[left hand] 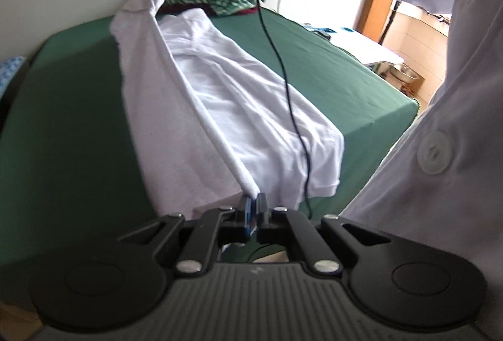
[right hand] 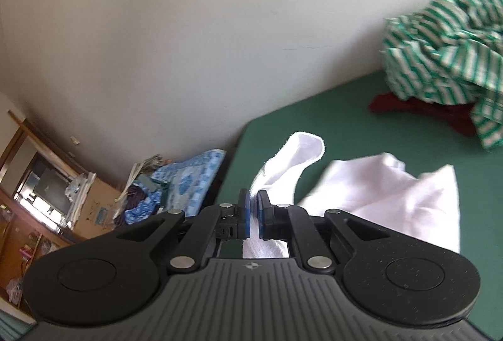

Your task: Fold clothes

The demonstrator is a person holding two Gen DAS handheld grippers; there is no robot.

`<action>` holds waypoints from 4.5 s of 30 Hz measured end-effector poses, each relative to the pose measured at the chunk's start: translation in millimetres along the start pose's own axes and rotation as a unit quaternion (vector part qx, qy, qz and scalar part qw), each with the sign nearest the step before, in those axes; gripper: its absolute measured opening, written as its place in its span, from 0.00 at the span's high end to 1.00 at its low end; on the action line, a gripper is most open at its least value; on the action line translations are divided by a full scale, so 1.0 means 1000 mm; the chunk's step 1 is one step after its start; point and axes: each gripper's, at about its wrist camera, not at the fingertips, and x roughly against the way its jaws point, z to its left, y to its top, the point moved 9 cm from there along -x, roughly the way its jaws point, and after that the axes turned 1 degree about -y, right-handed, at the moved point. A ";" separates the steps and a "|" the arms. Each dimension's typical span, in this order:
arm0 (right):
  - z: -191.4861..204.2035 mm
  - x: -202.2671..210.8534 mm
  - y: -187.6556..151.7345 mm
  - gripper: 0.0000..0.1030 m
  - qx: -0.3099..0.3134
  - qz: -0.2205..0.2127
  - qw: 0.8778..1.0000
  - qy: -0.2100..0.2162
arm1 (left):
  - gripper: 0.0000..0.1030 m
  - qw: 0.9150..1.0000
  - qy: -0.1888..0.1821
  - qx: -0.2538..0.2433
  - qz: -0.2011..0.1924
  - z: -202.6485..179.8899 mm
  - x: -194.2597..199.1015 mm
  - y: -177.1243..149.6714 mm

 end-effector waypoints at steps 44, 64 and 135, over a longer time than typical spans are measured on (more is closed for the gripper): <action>-0.141 -0.001 -0.092 0.75 0.085 0.086 0.978 -0.169 | 0.96 0.998 0.009 -0.008 0.061 -0.011 0.001 -0.002; -0.039 -0.132 -0.073 0.68 0.083 0.155 0.984 -0.021 | 0.81 0.995 -0.010 0.054 0.081 0.012 -0.065 -0.004; 0.007 0.107 -0.424 0.60 0.104 0.127 0.986 -0.021 | 0.53 0.982 -0.056 -0.175 0.054 0.050 -0.044 -0.052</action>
